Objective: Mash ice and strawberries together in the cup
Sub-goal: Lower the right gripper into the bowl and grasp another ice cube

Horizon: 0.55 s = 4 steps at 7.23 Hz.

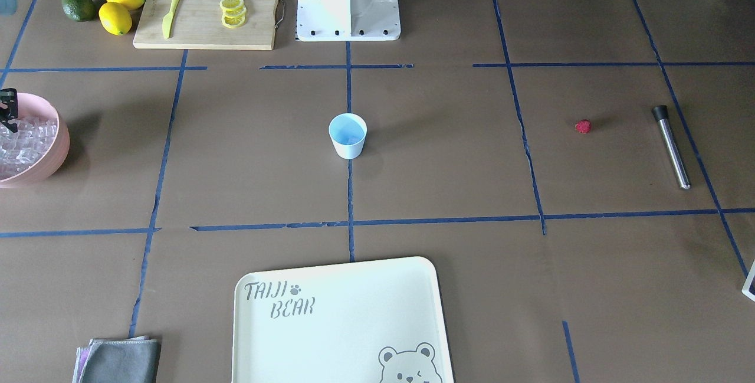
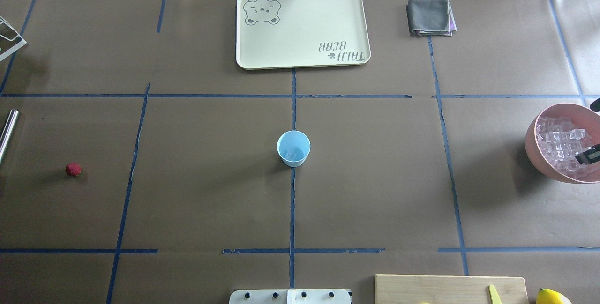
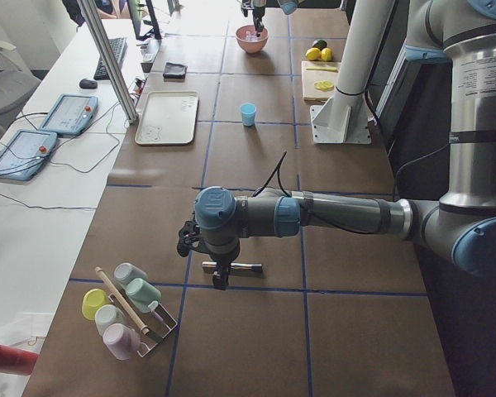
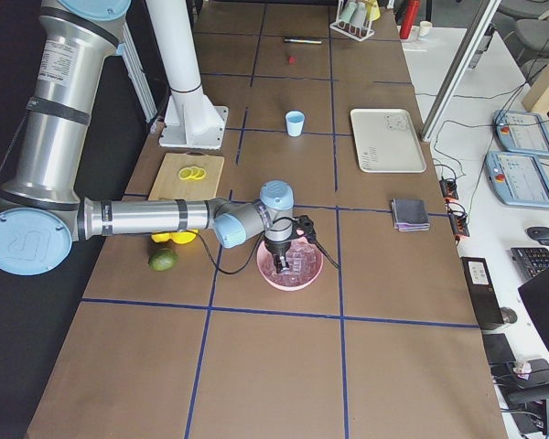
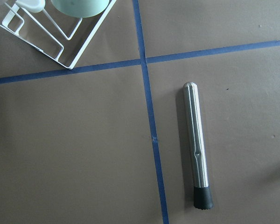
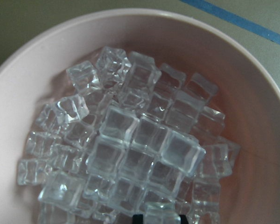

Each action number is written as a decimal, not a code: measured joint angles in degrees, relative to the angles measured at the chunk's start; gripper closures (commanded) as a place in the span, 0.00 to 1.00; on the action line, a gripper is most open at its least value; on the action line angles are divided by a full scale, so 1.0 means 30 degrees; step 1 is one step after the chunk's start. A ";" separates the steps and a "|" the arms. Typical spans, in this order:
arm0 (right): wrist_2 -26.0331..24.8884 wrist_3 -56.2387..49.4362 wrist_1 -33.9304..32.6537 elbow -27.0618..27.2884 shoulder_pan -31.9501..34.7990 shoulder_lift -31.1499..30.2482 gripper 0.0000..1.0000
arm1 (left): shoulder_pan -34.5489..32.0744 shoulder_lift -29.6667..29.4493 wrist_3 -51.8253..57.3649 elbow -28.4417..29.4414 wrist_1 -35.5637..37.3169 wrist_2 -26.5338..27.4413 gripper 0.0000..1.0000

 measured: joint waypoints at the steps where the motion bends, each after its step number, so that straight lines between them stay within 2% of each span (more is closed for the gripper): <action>1: 0.0177 -0.0018 -0.0018 0.0382 0.0238 -0.0034 1.00 | 0.0000 0.0003 0.0000 -0.0005 0.0002 0.0000 0.00; 3: 0.0751 0.0456 -0.0234 0.1604 0.0784 0.0139 1.00 | -0.0001 0.0032 0.0000 -0.0002 0.0003 0.0000 0.00; 4: 0.0921 0.1772 -0.0304 0.2140 0.0847 0.0654 1.00 | 0.0000 0.0047 0.0000 -0.0006 0.0003 0.0000 0.00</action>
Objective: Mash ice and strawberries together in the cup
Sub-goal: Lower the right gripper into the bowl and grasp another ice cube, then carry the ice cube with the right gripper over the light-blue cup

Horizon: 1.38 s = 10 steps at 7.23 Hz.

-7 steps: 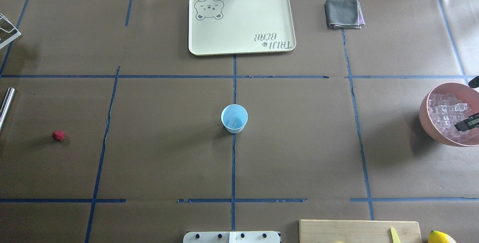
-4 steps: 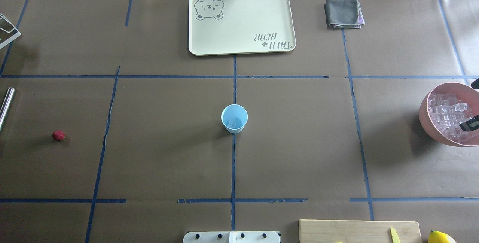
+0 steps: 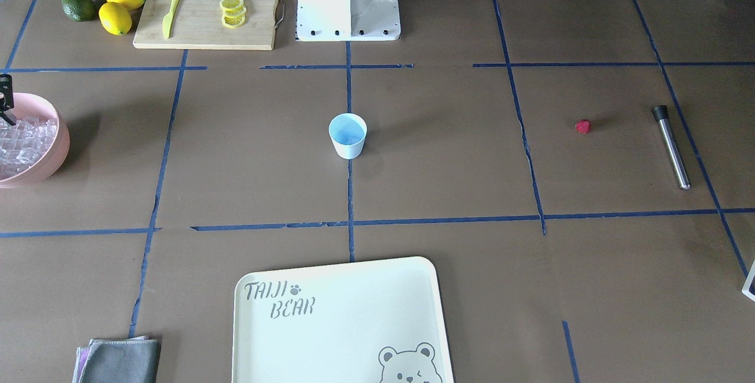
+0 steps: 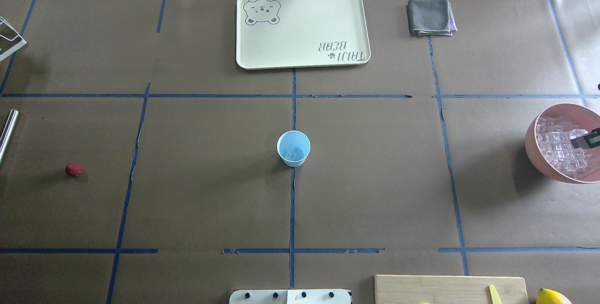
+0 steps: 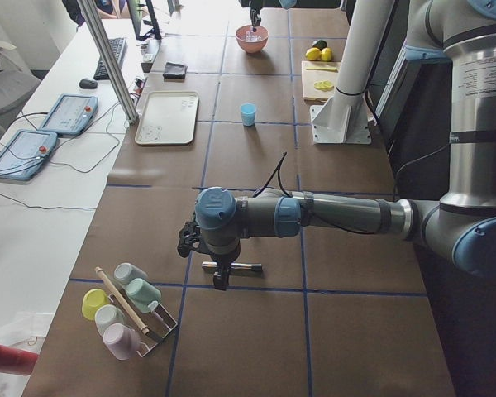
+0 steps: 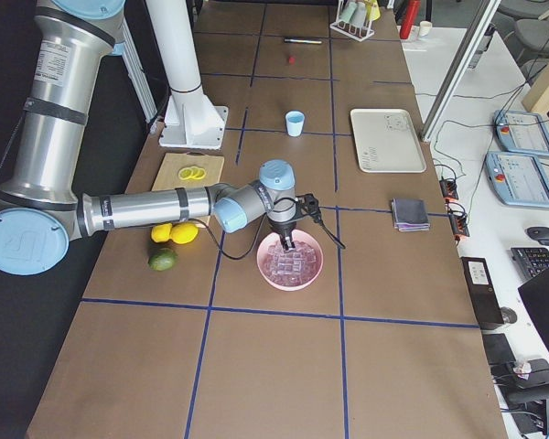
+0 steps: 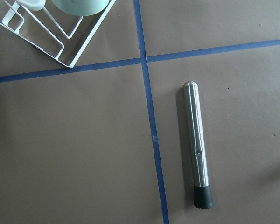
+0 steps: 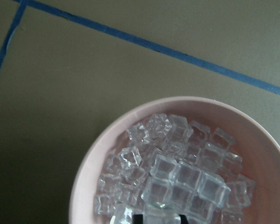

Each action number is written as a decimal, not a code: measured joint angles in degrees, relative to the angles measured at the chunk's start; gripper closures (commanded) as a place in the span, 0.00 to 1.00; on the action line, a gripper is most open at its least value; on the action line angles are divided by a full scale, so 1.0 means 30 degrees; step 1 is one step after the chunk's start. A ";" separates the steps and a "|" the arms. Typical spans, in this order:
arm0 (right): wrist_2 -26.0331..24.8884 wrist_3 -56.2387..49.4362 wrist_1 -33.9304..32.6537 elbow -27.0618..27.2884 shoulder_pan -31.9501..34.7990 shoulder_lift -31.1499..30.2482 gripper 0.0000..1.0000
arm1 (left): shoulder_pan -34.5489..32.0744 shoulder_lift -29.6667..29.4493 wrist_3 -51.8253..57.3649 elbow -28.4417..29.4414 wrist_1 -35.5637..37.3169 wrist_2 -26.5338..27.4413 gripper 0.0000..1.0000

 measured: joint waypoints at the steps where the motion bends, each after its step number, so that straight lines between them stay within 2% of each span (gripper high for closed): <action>1: 0.0205 0.2400 -0.0107 0.0245 -0.0187 0.1069 1.00 | 0.0000 0.0009 0.0000 -0.0004 0.0000 0.0000 0.00; 3: 0.0088 0.7154 -0.1164 0.0342 -0.1804 0.4167 1.00 | 0.0000 0.0014 0.0000 -0.0028 -0.0006 -0.0006 0.00; 4: -0.0527 0.8961 -0.2531 0.0337 -0.3013 0.6082 1.00 | 0.0000 0.0023 0.0000 -0.0032 -0.0019 -0.0019 0.00; 7: -0.4234 1.3562 -0.8043 0.0027 -0.7360 1.1938 1.00 | 0.0000 0.0043 0.0000 -0.0037 -0.0029 -0.0061 0.00; 8: -0.5289 1.5240 -0.9254 -0.0377 -0.8533 1.3697 1.00 | 0.0000 0.0044 0.0000 -0.0037 -0.0029 -0.0083 0.00; 10: -0.7036 1.8265 -1.0033 -0.2361 -1.0435 1.7108 1.00 | 0.0000 0.0044 0.0000 -0.0038 -0.0012 -0.0112 0.00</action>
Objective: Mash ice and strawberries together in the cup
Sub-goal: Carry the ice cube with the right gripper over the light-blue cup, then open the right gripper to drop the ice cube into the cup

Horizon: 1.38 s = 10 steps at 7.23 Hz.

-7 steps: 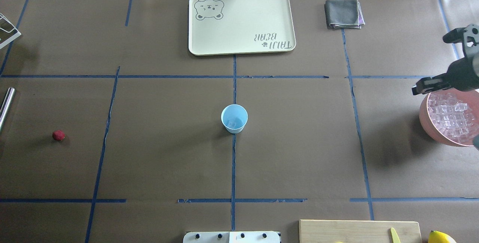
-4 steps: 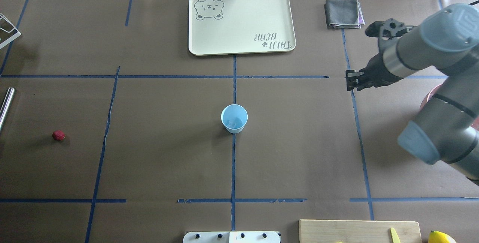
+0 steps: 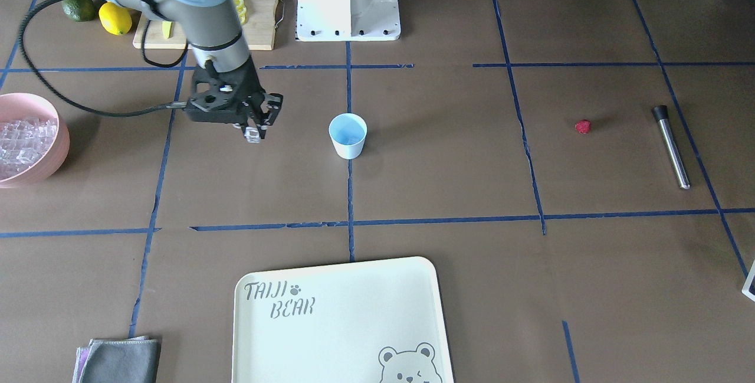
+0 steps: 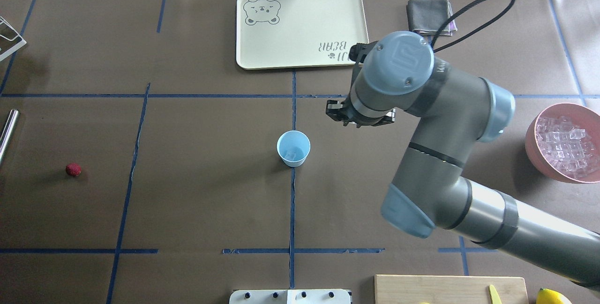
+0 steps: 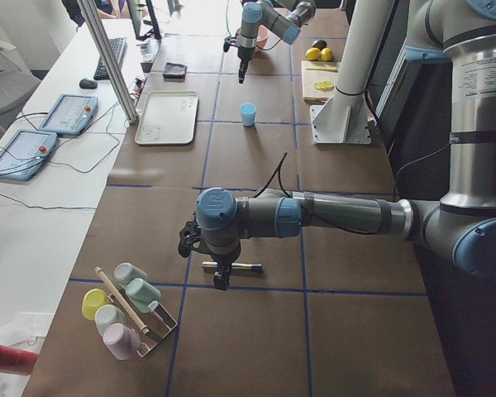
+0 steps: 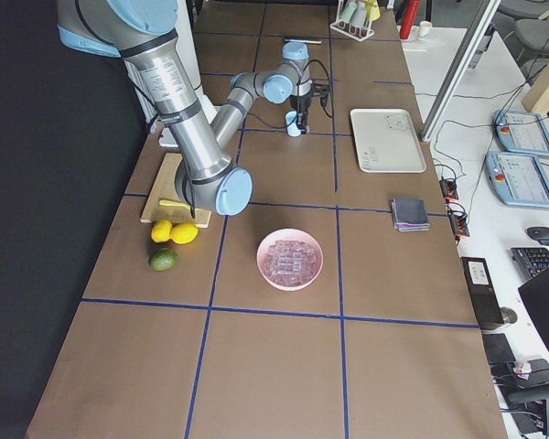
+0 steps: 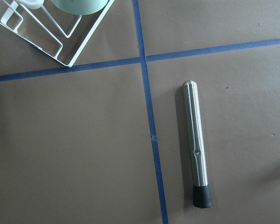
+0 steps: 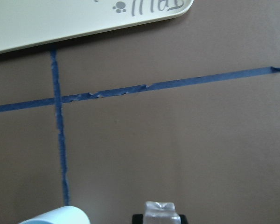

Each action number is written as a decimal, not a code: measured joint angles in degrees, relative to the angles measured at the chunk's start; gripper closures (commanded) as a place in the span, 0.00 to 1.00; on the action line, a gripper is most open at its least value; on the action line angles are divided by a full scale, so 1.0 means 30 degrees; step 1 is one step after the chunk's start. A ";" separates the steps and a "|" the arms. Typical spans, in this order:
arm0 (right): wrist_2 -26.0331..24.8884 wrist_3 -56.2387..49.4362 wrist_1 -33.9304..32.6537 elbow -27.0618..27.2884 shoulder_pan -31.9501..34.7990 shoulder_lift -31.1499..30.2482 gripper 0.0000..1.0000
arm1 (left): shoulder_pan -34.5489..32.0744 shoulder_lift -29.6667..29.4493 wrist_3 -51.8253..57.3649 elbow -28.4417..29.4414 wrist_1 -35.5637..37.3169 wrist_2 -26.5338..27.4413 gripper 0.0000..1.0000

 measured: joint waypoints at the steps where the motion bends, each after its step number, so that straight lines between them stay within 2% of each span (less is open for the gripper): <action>1: -0.0611 0.0990 -0.0071 -0.0922 -0.0712 0.1217 1.00 | 0.0000 0.0008 0.0000 -0.0008 0.0001 -0.0012 0.00; 3: -0.1363 0.1914 -0.0101 -0.1803 -0.1662 0.2321 0.99 | 0.0000 0.0025 0.0000 -0.0043 -0.0001 -0.0031 0.00; 6: -0.1884 0.2103 -0.0047 -0.1991 -0.2376 0.2506 0.96 | 0.0000 0.0030 0.0000 -0.0057 0.0009 -0.0016 0.00; 7: -0.1924 0.2102 -0.0006 -0.2039 -0.2441 0.2522 0.73 | 0.0000 0.0030 0.0000 -0.0058 0.0010 -0.0010 0.00; 8: -0.1938 0.2085 0.0022 -0.2141 -0.2463 0.2553 0.02 | 0.0000 0.0030 0.0000 -0.0054 0.0005 -0.0007 0.00; 10: -0.1973 0.1921 0.0040 -0.2312 -0.2517 0.2623 0.01 | 0.0000 0.0030 0.0000 -0.0050 0.0004 -0.0017 0.00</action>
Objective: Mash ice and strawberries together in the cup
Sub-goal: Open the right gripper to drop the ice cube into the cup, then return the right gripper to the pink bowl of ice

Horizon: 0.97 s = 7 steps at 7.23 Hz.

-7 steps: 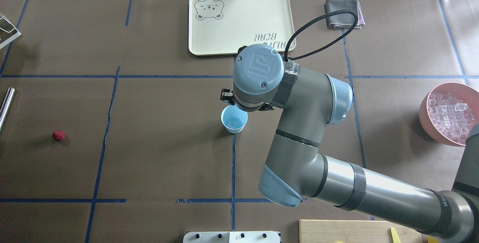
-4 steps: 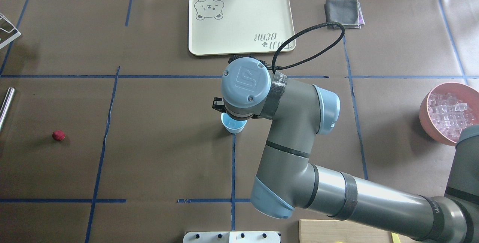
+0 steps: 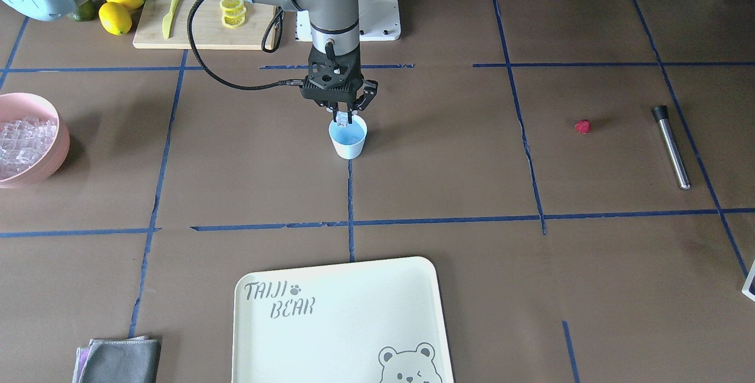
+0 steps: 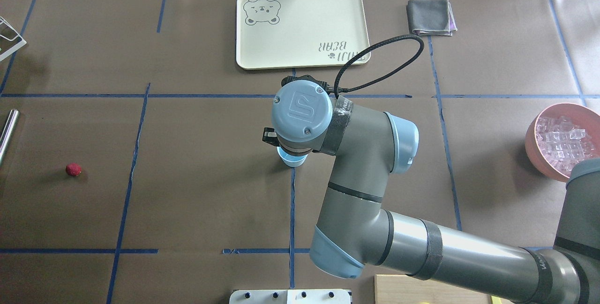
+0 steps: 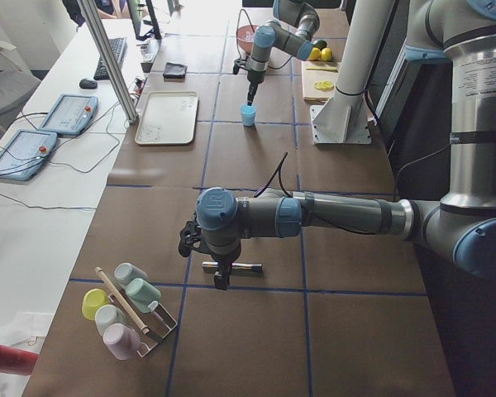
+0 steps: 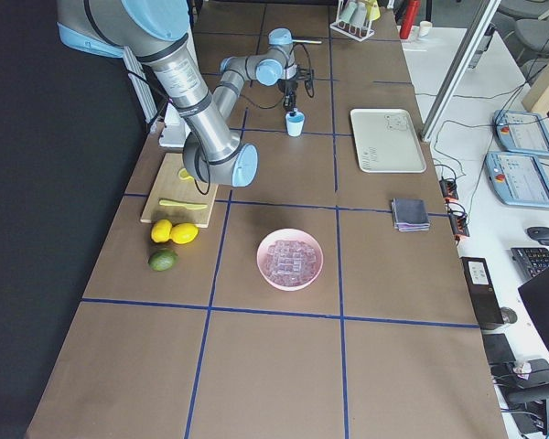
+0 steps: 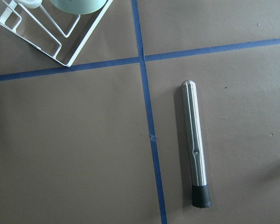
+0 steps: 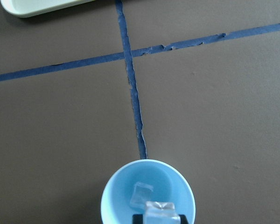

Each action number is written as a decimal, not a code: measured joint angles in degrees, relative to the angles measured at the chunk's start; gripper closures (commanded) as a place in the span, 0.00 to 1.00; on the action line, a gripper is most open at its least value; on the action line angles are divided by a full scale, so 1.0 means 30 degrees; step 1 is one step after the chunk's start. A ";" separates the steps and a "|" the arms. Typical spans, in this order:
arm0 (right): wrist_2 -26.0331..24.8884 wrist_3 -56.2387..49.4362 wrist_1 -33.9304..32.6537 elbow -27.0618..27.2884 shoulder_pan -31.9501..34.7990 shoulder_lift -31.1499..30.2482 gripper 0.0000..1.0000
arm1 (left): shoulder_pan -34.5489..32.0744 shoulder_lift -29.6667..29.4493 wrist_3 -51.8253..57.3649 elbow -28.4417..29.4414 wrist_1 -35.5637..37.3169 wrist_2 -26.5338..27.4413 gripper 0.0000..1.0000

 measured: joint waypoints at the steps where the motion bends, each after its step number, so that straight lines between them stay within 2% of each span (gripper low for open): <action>1: -0.0011 -0.0047 0.0001 -0.0043 -0.0008 0.0022 0.01 | 0.0000 0.0000 0.0000 -0.0004 0.0000 -0.0001 0.00; 5: 0.0335 -0.1627 0.0002 0.0171 0.0453 -0.0502 0.00 | 0.0000 0.0000 0.0000 -0.0009 -0.0012 0.0003 0.00; 7: 0.2371 -0.4534 0.0027 0.1772 0.2211 -0.2637 0.00 | 0.0000 0.0000 0.0000 0.0018 -0.0007 0.0032 0.00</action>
